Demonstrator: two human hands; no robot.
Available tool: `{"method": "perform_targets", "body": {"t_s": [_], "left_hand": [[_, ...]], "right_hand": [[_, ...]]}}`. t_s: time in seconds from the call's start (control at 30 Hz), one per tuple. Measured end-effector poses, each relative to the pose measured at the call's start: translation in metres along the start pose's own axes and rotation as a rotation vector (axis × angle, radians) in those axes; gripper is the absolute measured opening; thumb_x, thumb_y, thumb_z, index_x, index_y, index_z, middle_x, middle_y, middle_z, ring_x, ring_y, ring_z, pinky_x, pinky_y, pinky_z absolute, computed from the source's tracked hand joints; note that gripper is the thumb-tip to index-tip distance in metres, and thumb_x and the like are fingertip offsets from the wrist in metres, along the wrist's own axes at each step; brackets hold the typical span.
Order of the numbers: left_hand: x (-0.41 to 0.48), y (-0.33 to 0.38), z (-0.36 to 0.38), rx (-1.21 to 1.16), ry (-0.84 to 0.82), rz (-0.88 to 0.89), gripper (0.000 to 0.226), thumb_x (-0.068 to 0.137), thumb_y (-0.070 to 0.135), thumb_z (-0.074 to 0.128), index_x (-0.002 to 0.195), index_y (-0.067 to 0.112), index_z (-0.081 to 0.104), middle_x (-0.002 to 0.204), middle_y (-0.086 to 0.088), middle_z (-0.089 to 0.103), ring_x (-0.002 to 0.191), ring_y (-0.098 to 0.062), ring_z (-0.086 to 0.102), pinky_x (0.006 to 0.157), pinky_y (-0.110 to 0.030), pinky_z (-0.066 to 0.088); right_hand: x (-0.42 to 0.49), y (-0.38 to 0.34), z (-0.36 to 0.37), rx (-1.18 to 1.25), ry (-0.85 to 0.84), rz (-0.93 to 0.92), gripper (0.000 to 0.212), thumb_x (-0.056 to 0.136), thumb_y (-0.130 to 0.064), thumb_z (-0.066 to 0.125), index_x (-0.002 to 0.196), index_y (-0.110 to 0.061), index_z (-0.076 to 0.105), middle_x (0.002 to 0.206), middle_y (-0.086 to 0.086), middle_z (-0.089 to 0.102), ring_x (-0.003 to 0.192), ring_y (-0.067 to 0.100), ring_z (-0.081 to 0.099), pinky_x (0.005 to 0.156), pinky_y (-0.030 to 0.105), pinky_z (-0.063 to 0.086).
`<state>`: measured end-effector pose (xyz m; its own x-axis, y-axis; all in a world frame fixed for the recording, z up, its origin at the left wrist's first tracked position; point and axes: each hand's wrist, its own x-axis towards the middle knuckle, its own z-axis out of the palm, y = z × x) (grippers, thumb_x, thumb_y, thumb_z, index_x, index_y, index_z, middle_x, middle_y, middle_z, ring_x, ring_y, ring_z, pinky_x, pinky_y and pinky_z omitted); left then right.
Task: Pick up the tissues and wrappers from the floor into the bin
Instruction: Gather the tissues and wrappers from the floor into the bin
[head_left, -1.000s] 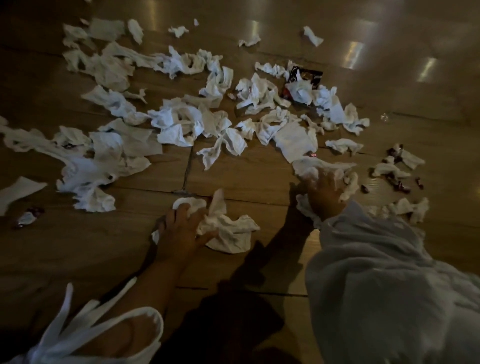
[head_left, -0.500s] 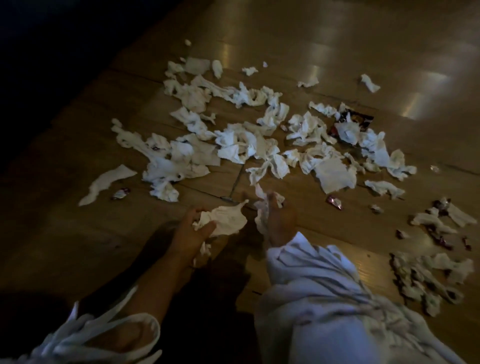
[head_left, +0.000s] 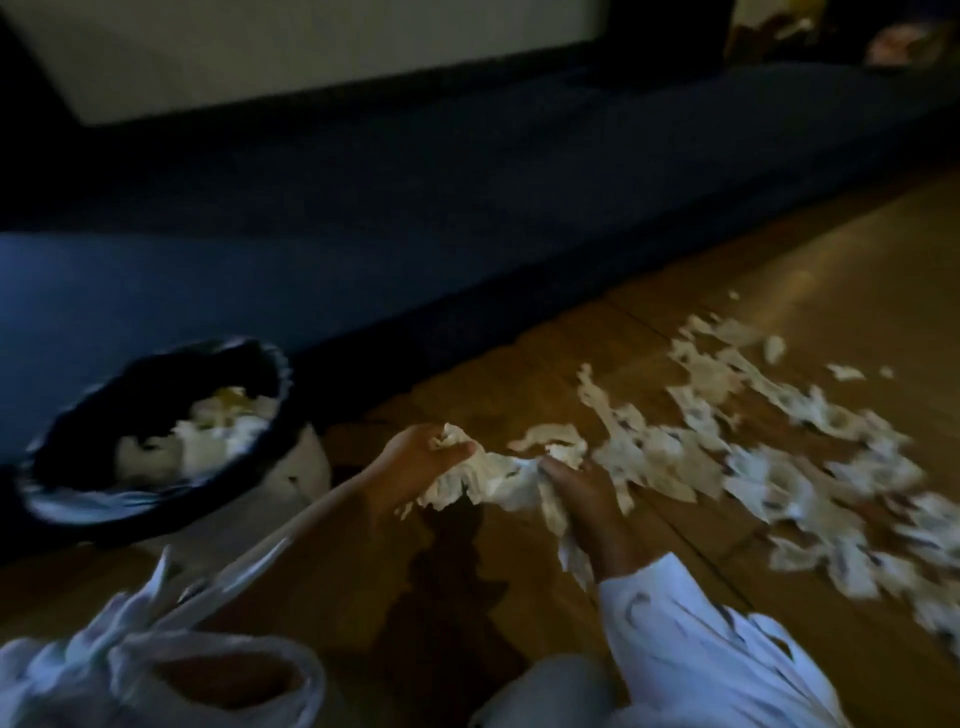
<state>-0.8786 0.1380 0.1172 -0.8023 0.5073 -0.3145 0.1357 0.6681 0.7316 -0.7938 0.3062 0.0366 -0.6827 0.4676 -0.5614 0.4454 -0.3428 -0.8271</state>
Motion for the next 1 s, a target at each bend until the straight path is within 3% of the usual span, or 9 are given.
{"method": "perform_targets", "body": {"t_s": [0.1,0.23,0.4,0.57,0.67,0.73,0.8,0.87,1.0], "left_hand": [[-0.006,-0.017,-0.062,-0.046,0.147,-0.012,0.024,0.090,0.029,0.057,0.102,0.010,0.065,0.092,-0.007,0.067,0.081,-0.019,0.065,0.068,-0.029,0.051],[-0.019,-0.070,-0.140,-0.196,0.365,-0.123,0.018,0.090,0.024,0.057,0.098,0.009,0.063,0.085,-0.005,0.061,0.076,-0.018,0.058,0.062,-0.025,0.044],[-0.014,-0.137,-0.220,-0.591,0.720,-0.274,0.028,0.088,0.019,0.061,0.105,-0.002,0.063,0.080,-0.007,0.060,0.085,-0.023,0.054,0.069,-0.028,0.042],[0.009,-0.167,-0.237,-0.682,0.884,-0.377,0.034,0.087,0.030,0.059,0.113,0.009,0.061,0.109,-0.018,0.065,0.094,-0.031,0.061,0.084,-0.034,0.050],[0.015,-0.174,-0.242,-0.612,0.920,-0.352,0.042,0.087,0.037,0.055,0.118,0.009,0.055,0.115,-0.016,0.061,0.105,-0.034,0.058,0.096,-0.042,0.047],[0.015,-0.178,-0.247,-0.608,0.865,-0.307,0.053,0.086,0.045,0.055,0.124,0.009,0.049,0.119,-0.016,0.058,0.109,-0.035,0.056,0.095,-0.044,0.048],[0.013,-0.184,-0.248,-0.549,0.727,-0.308,0.065,0.083,0.054,0.053,0.127,0.006,0.047,0.124,-0.026,0.054,0.115,-0.045,0.051,0.094,-0.051,0.045],[0.012,-0.190,-0.248,-0.447,0.631,-0.319,0.067,0.085,0.056,0.049,0.126,0.002,0.048,0.128,-0.030,0.052,0.119,-0.047,0.048,0.095,-0.050,0.043],[0.004,-0.190,-0.242,-0.306,0.557,-0.229,0.044,0.089,0.047,0.048,0.107,0.007,0.057,0.102,-0.016,0.059,0.090,-0.028,0.055,0.076,-0.031,0.039]], "right_hand": [[-0.020,-0.020,0.061,-0.058,-0.093,-0.082,0.020,0.091,-0.016,0.056,0.103,-0.001,0.060,0.083,0.012,0.061,0.070,0.019,0.055,0.049,0.018,0.048],[-0.028,-0.045,0.162,-0.103,-0.163,-0.113,0.046,0.087,-0.019,0.062,0.125,0.000,0.046,0.104,0.012,0.060,0.101,0.033,0.060,0.078,0.033,0.051],[-0.036,-0.093,0.267,-0.211,-0.338,-0.310,0.025,0.083,-0.022,0.069,0.100,-0.005,0.063,0.093,0.013,0.064,0.065,0.010,0.053,0.057,0.024,0.042],[-0.012,-0.106,0.357,-0.204,-0.447,-0.332,0.023,0.091,-0.035,0.051,0.085,-0.016,0.063,0.081,0.001,0.057,0.074,0.015,0.053,0.074,0.029,0.043],[-0.002,-0.101,0.394,-0.146,-0.466,-0.268,0.033,0.094,-0.025,0.039,0.061,-0.019,0.042,0.063,0.000,0.045,0.060,0.014,0.042,0.059,0.028,0.037],[0.006,-0.096,0.407,-0.179,-0.458,-0.285,0.028,0.094,-0.023,0.042,0.067,-0.016,0.045,0.067,0.003,0.049,0.060,0.015,0.046,0.052,0.024,0.039],[0.011,-0.089,0.411,-0.342,-0.465,-0.351,0.019,0.091,-0.030,0.051,0.101,-0.013,0.049,0.096,0.007,0.054,0.083,0.021,0.056,0.067,0.026,0.047],[0.011,-0.086,0.402,-0.593,-0.460,-0.455,0.046,0.090,-0.028,0.053,0.130,-0.010,0.039,0.121,0.004,0.048,0.113,0.025,0.052,0.093,0.033,0.043],[0.006,-0.072,0.369,-0.842,-0.331,-0.724,0.033,0.092,-0.020,0.047,0.123,-0.009,0.051,0.123,0.013,0.058,0.112,0.029,0.054,0.089,0.031,0.042]]}}
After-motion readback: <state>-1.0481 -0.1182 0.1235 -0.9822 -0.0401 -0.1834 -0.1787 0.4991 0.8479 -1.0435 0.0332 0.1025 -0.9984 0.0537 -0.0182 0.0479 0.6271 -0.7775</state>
